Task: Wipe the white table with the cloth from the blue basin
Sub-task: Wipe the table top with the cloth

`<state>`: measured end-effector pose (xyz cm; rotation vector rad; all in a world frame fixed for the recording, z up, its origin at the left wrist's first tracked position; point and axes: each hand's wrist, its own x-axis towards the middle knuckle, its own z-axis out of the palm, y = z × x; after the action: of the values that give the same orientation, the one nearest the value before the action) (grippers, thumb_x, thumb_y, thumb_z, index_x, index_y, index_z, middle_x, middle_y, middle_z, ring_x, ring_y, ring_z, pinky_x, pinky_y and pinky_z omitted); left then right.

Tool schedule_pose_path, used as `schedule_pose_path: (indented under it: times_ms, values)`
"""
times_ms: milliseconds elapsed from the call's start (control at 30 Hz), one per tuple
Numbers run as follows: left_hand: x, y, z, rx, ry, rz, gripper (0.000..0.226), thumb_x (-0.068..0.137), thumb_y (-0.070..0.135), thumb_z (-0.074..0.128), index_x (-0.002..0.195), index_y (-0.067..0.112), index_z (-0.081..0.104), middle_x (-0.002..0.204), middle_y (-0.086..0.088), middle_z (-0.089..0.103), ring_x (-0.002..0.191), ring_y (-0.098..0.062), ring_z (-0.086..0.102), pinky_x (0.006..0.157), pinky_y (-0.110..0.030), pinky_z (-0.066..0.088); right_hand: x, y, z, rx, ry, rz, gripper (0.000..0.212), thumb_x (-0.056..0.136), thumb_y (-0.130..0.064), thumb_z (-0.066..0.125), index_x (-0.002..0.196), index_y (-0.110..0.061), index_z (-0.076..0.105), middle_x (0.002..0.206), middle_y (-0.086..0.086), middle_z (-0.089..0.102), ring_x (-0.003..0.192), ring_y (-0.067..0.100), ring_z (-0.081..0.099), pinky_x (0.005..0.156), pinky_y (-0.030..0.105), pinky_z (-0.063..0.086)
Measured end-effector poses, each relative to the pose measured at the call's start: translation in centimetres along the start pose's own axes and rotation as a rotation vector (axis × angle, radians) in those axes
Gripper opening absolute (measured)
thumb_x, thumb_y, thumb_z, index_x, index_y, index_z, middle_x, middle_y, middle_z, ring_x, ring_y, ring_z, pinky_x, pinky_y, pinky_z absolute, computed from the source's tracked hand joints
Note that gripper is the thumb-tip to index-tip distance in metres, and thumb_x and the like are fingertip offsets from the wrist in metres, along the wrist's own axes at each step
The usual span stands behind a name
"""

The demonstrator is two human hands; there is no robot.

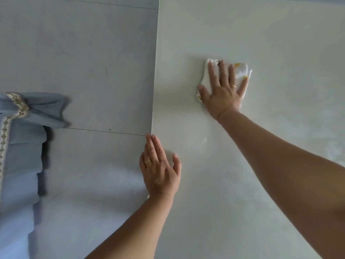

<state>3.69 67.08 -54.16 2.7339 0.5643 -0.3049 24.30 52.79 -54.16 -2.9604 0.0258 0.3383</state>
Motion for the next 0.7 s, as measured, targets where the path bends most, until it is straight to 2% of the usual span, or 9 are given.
schedule_pose_path:
  times_ms: [67, 100, 200, 267, 333, 433, 500, 567, 700]
  values:
    - [-0.1, 0.0, 0.1, 0.021, 0.005, -0.004, 0.074, 0.088, 0.043, 0.031, 0.147, -0.001, 0.026, 0.153, -0.021, 0.03, 0.126, -0.036, 0.046, 0.105, -0.048, 0.037, -1.5, -2.9, 0.6, 0.007, 0.002, 0.051, 0.066, 0.092, -0.057, 0.021, 0.149, -0.038, -0.005, 0.16, -0.006, -0.006, 0.146, 0.022, -0.01, 0.111, 0.061, -0.012]
    - [-0.1, 0.0, 0.0, 0.031, 0.006, -0.006, 0.075, 0.087, 0.043, 0.031, 0.147, -0.001, 0.026, 0.153, -0.021, 0.029, 0.129, -0.035, 0.044, 0.108, -0.05, 0.033, -2.8, -4.6, 1.2, -0.007, -0.021, -0.044, 0.066, 0.092, -0.056, 0.021, 0.149, -0.037, -0.006, 0.16, -0.006, -0.007, 0.146, 0.024, -0.011, 0.11, 0.062, -0.013]
    - [0.2, 0.4, -0.4, 0.031, 0.018, -0.02, 0.076, 0.085, 0.042, 0.032, 0.147, 0.0, 0.026, 0.154, -0.019, 0.028, 0.137, -0.032, 0.038, 0.113, -0.052, 0.024, -5.8, -7.7, 2.3, -0.14, -0.119, -0.603, 0.064, 0.094, -0.055, 0.023, 0.149, -0.037, -0.005, 0.16, -0.004, -0.003, 0.147, 0.025, -0.008, 0.108, 0.064, -0.014]
    - [1.2, 0.9, -0.9, 0.02, 0.045, -0.005, 0.075, 0.085, 0.042, 0.035, 0.147, 0.001, 0.028, 0.154, -0.018, 0.028, 0.139, -0.031, 0.033, 0.114, -0.052, 0.02, -3.3, -6.4, 1.4, -0.261, -0.152, -0.856, 0.067, 0.092, -0.059, 0.025, 0.146, -0.041, -0.011, 0.16, -0.007, 0.0, 0.147, 0.023, -0.004, 0.106, 0.06, -0.017]
    - [3.4, 1.8, -1.5, 0.011, 0.094, 0.047, 0.073, 0.086, 0.042, 0.037, 0.147, 0.003, 0.029, 0.155, -0.017, 0.027, 0.141, -0.031, 0.03, 0.115, -0.051, 0.017, 1.0, -3.8, 0.4, -0.273, -0.088, -0.736, 0.067, 0.09, -0.063, 0.021, 0.146, -0.043, -0.009, 0.16, -0.009, 0.0, 0.147, 0.02, -0.003, 0.108, 0.058, -0.016]
    - [8.4, 3.5, -2.2, 0.016, 0.171, 0.146, 0.071, 0.091, 0.044, 0.037, 0.148, 0.002, 0.027, 0.156, -0.016, 0.025, 0.143, -0.031, 0.025, 0.117, -0.046, 0.011, 6.0, -0.3, -1.4, -0.078, -0.027, -0.13, 0.066, 0.091, -0.063, 0.019, 0.149, -0.04, -0.004, 0.16, -0.009, -0.003, 0.147, 0.019, -0.006, 0.111, 0.061, -0.011]
    - [11.2, 4.1, -2.1, 0.016, 0.178, 0.132, 0.074, 0.094, 0.048, 0.035, 0.149, 0.0, 0.022, 0.157, -0.018, 0.021, 0.144, -0.032, 0.023, 0.118, -0.044, 0.008, 5.9, -2.0, -1.2, -0.022, -0.002, 0.042, 0.066, 0.092, -0.059, 0.02, 0.149, -0.038, -0.005, 0.16, -0.007, -0.005, 0.147, 0.022, -0.009, 0.11, 0.064, -0.01]
    - [12.5, 4.0, -1.7, -0.005, 0.146, 0.055, 0.077, 0.094, 0.051, 0.031, 0.149, -0.002, 0.017, 0.156, -0.021, 0.019, 0.143, -0.033, 0.023, 0.119, -0.044, 0.013, 3.6, -5.7, 0.0, -0.028, -0.031, -0.106, 0.064, 0.093, -0.057, 0.019, 0.149, -0.036, -0.005, 0.16, -0.007, -0.007, 0.146, 0.023, -0.011, 0.109, 0.064, -0.013]
    - [12.6, 3.7, -1.1, 0.004, 0.147, 0.03, 0.081, 0.09, 0.052, 0.027, 0.147, -0.006, 0.02, 0.153, -0.025, 0.025, 0.14, -0.035, 0.03, 0.116, -0.045, 0.022, 2.3, -7.7, 0.7, -0.197, -0.121, -0.692, 0.061, 0.094, -0.056, 0.017, 0.148, -0.04, -0.006, 0.16, -0.009, -0.001, 0.147, 0.021, -0.006, 0.11, 0.06, -0.011]
